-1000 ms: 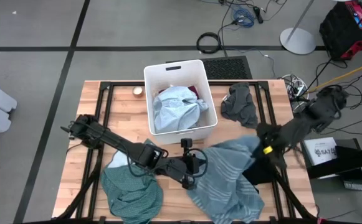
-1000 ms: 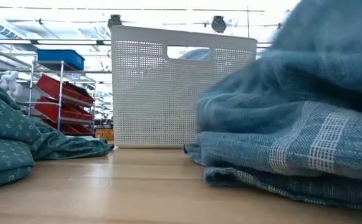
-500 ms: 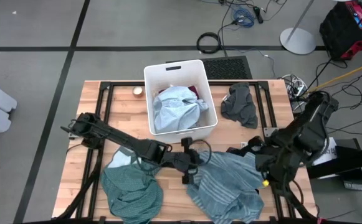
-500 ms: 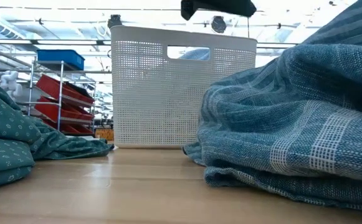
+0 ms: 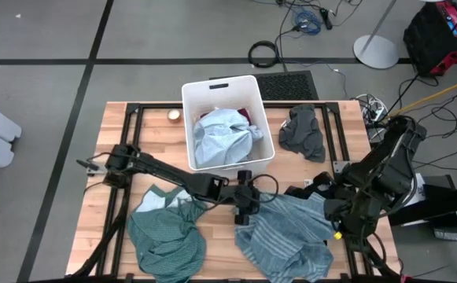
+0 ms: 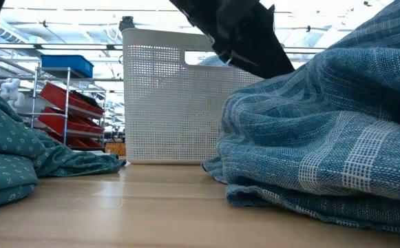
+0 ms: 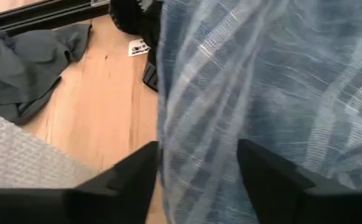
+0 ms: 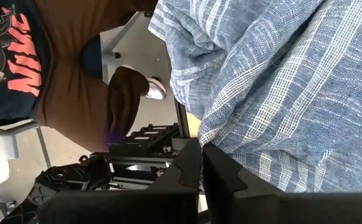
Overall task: Sort clothes
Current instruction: Put the blue shirt into the white laundry bin
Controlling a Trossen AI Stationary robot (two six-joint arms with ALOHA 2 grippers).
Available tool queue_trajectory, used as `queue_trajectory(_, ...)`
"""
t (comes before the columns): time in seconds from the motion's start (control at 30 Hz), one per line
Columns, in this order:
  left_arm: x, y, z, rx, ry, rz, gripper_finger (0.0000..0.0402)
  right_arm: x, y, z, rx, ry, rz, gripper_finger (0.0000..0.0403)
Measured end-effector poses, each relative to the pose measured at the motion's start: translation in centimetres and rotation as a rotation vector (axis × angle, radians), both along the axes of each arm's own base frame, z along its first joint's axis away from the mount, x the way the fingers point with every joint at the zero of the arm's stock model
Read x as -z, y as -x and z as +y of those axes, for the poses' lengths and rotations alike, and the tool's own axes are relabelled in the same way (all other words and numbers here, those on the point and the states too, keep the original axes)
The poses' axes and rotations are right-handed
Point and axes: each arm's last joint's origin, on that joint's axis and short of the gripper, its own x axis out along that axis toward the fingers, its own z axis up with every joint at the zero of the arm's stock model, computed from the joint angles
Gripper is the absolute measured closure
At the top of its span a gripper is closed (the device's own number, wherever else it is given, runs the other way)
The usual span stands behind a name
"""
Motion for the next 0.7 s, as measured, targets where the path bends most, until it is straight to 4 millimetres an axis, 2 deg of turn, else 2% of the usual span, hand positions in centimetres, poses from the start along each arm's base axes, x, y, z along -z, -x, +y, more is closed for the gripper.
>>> queue_trajectory(0.1, 0.0, -0.1, 0.2, -0.013, 0.033, 0.002, 0.0129, 0.0, 0.0, 0.0, -0.005, 0.001, -0.001, 0.0403)
queue_trajectory(0.2, 0.1, -0.1, 0.6, -0.056, 0.117, 0.01, 0.0103, 0.0, 0.0, 0.0, -0.008, 0.001, -0.003, 0.0403)
queue_trajectory(0.43, 2.6, -0.6, 0.8, -0.062, 0.162, 0.093, 0.0099, 0.0, 0.0, 0.0, -0.015, 0.006, -0.014, 0.0403)
queue_trajectory(0.57, 4.1, -0.8, 0.7, -0.078, 0.139, 0.134, 0.0133, 0.0, 0.0, 0.0, 0.002, 0.008, -0.014, 0.0403)
queue_trajectory(0.63, 4.2, -0.8, 0.7, -0.116, 0.106, 0.123, 0.0175, 0.0, -0.1, 0.0, 0.005, 0.01, -0.02, 0.0403)
queue_trajectory(0.7, 3.5, -0.7, 0.7, -0.142, 0.07, 0.101, 0.0236, 0.0, -0.1, 0.0, 0.007, 0.01, -0.022, 0.0403)
